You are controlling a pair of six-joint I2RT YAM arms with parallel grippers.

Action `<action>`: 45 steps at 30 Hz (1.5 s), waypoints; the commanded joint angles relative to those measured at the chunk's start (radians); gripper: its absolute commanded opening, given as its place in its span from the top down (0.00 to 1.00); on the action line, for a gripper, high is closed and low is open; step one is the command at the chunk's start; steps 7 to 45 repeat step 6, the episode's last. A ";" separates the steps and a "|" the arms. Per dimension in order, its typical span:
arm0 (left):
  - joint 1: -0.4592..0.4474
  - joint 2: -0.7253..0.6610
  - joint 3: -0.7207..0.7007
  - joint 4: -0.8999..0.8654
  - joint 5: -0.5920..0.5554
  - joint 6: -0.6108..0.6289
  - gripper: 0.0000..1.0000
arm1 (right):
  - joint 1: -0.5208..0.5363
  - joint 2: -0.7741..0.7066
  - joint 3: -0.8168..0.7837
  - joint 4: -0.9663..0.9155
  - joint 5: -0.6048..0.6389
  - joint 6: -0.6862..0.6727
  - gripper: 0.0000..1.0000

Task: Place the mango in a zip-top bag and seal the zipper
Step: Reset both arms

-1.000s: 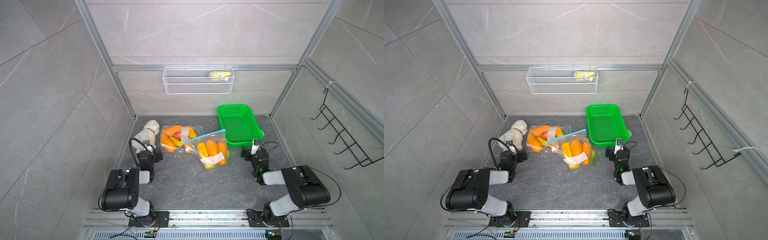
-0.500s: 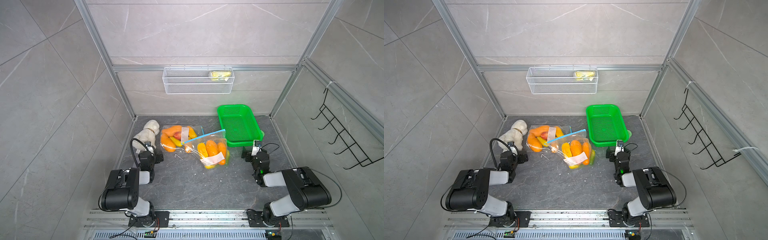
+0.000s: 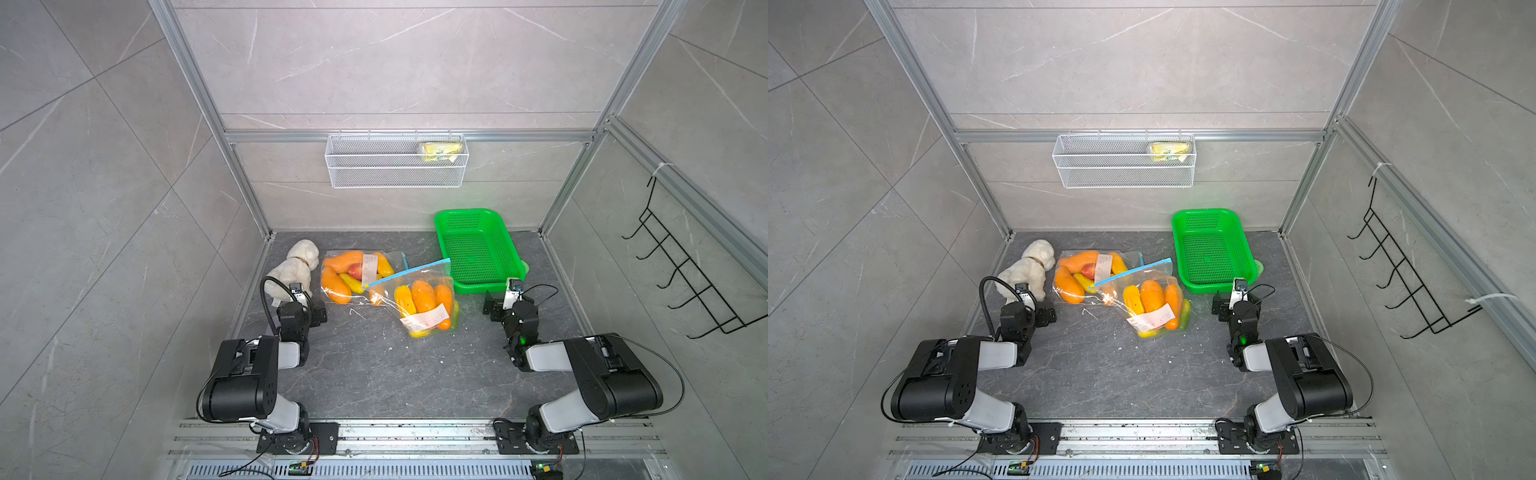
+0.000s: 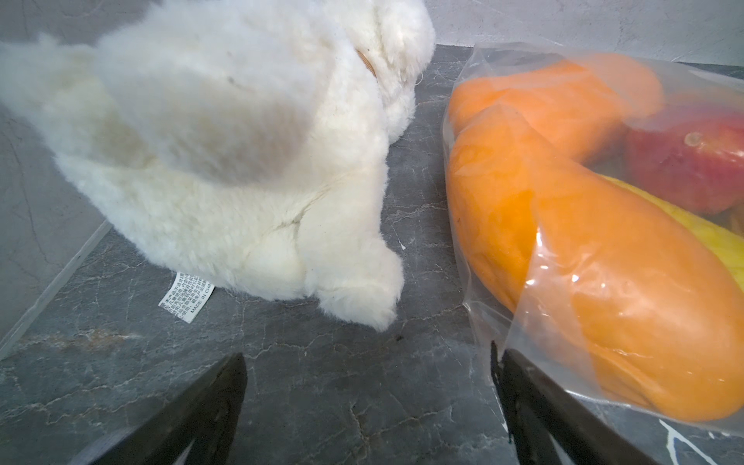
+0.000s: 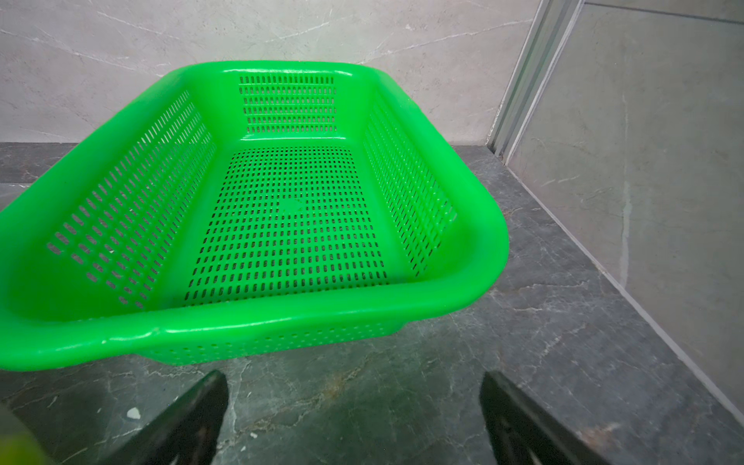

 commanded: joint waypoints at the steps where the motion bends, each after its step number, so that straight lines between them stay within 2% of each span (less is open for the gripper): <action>1: 0.002 -0.009 0.020 0.040 0.002 0.017 0.00 | 0.002 0.011 0.017 -0.017 0.013 0.006 0.00; 45: 0.002 -0.009 0.018 0.040 0.002 0.017 0.00 | 0.003 0.011 0.017 -0.013 0.001 0.000 0.00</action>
